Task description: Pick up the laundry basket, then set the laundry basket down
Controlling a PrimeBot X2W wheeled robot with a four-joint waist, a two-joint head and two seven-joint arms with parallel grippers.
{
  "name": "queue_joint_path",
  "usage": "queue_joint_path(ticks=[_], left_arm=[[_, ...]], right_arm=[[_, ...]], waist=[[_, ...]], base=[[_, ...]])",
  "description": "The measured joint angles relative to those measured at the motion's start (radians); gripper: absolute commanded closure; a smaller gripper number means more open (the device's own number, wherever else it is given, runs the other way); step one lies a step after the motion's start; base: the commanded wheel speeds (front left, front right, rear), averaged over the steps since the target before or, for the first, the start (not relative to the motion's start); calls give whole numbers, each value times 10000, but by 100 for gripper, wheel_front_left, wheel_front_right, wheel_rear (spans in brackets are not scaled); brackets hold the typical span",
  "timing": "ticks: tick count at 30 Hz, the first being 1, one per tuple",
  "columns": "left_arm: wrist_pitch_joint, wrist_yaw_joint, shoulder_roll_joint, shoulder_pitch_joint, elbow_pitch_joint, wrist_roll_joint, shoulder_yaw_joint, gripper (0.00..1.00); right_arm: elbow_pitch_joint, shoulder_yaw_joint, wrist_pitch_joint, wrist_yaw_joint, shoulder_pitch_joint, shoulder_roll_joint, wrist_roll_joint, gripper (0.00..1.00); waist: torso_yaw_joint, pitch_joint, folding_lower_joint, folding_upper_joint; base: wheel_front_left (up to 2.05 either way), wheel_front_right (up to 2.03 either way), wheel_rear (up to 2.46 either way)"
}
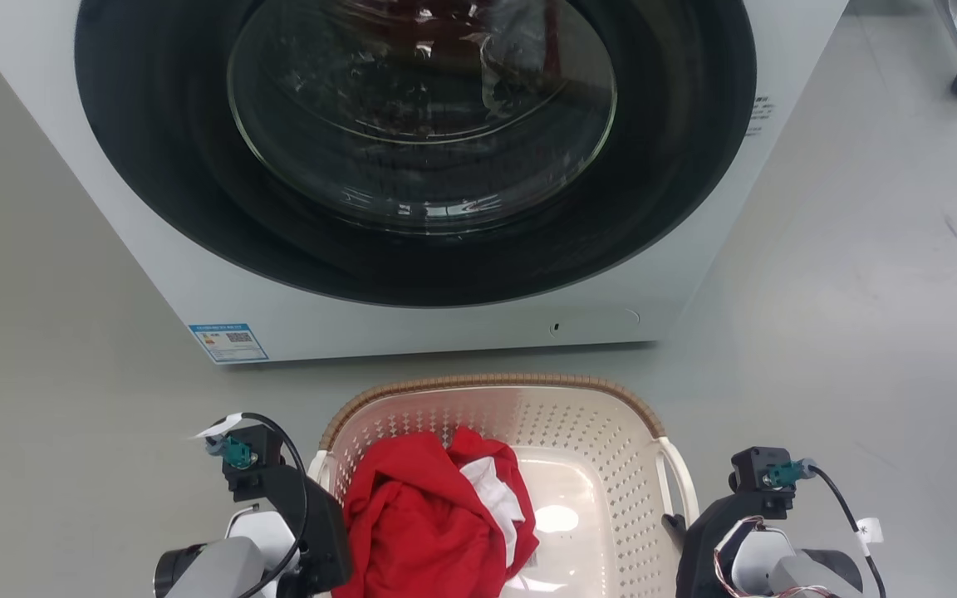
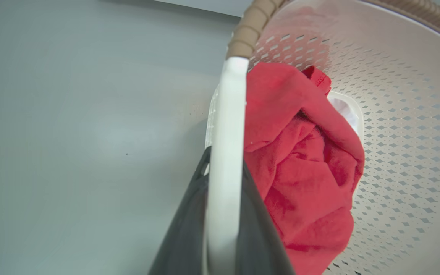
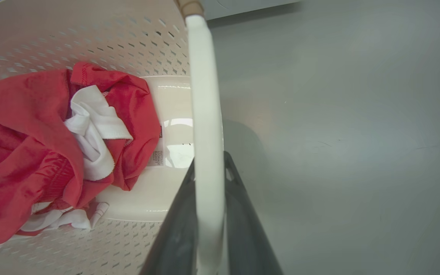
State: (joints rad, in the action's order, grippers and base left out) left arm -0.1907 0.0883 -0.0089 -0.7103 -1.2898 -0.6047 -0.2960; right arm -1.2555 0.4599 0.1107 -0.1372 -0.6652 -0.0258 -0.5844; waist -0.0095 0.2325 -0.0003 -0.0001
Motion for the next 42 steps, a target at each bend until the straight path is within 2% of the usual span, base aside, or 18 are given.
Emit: queue_joint_path(ticks=[22, 42], left_arm=[[-895, -8, 13, 1513, -90, -662, -295, 100], [-1252, -211, 63, 2280, -58, -1312, -619, 100]], right_arm=[[4, 274, 1275, -8, 1497, 46, -838, 100], [104, 453, 1881, -6, 2074, 42, -1294, 100]], waist=[[62, -2117, 2, 0], [-18, -2860, 4, 2]], base=[[0, 0, 0], [0, 0, 0]])
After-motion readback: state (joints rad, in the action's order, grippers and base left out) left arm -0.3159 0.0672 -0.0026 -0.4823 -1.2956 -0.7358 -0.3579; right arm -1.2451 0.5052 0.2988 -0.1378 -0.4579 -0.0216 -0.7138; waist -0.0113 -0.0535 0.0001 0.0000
